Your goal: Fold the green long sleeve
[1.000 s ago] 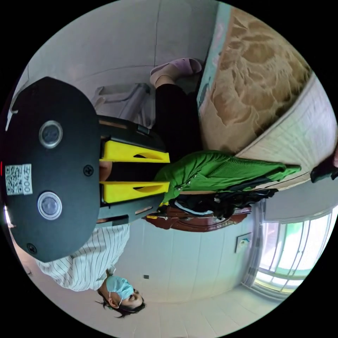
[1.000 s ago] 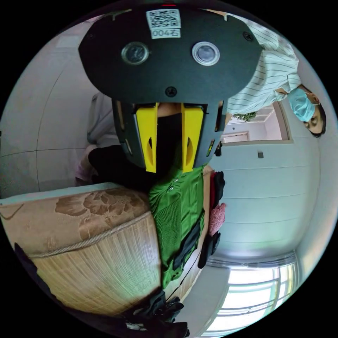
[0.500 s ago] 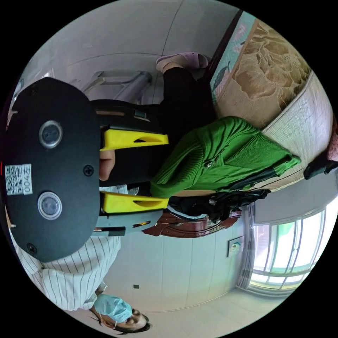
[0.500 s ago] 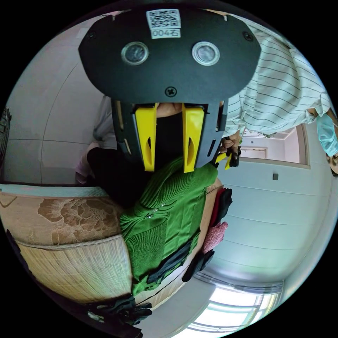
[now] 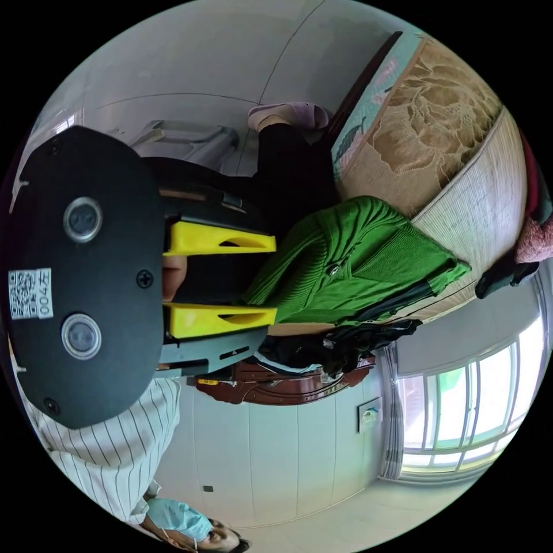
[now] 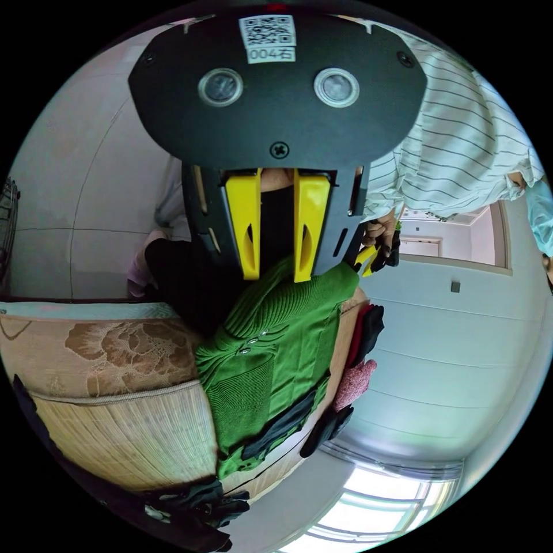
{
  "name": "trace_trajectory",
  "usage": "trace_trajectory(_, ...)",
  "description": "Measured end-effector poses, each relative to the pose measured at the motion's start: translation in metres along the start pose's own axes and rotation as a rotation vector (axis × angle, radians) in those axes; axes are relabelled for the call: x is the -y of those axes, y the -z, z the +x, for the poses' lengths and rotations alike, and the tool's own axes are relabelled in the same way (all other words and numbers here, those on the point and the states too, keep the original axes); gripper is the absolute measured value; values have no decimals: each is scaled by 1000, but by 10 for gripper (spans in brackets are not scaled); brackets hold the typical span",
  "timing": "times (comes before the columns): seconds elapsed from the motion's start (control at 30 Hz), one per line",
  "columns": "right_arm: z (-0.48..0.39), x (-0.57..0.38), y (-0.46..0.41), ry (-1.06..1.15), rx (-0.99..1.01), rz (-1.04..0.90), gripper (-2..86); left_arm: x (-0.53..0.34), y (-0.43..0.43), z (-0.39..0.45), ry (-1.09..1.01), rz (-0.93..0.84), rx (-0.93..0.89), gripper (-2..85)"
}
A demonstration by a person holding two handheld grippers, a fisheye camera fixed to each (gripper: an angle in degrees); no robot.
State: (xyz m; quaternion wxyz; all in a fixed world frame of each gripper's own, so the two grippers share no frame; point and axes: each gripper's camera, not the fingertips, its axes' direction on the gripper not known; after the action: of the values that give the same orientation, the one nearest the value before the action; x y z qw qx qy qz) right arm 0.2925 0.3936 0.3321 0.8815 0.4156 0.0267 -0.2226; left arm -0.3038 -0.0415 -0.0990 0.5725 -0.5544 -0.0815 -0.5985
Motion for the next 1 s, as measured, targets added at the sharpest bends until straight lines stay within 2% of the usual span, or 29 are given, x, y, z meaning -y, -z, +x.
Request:
trace_trajectory(0.17,-3,-12,2,31,-69,-5,71,-17,-6,1,19,3,10,49)
trace_trajectory(0.4,-7,-26,27,105,-69,2,16,-30,10,14,-25,-2,-38,24)
trace_trajectory(0.7,62,-51,115,-25,339,235,5,-46,84,5,-81,58,-246,19)
trace_trajectory(0.77,76,-58,126,-24,441,267,5,-49,104,5,-114,82,-345,18)
trace_trajectory(1.0,96,-80,144,14,576,342,1,-65,136,8,-200,89,-425,21)
